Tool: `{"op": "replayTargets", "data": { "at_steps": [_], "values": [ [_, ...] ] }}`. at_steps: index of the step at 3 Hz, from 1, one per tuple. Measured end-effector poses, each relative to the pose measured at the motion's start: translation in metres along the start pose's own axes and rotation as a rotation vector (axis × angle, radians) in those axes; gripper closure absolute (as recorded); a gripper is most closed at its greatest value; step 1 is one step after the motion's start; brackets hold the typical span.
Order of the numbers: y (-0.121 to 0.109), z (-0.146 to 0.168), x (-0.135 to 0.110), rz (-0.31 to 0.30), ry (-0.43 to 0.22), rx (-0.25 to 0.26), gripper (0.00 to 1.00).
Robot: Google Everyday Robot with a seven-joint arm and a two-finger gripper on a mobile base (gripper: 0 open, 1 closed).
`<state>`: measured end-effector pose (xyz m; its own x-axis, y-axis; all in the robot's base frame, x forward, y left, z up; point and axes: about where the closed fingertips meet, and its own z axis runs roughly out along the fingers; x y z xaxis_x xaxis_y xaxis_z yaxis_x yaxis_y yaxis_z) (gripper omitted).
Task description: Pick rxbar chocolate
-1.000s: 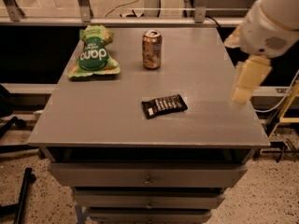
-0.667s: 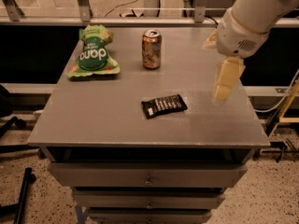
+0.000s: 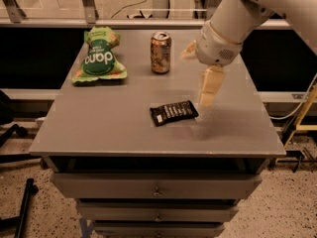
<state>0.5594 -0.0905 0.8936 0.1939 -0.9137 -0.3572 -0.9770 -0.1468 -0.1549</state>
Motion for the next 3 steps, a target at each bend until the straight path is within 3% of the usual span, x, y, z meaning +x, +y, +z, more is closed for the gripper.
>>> {"op": "replayTargets", "data": {
  "at_steps": [1,3],
  "values": [
    [0.005,0.02,-0.018,-0.036,-0.014,-0.034,0.0],
    [0.024,0.053,-0.023,-0.02,0.038,-0.096,0.0]
  ]
}}
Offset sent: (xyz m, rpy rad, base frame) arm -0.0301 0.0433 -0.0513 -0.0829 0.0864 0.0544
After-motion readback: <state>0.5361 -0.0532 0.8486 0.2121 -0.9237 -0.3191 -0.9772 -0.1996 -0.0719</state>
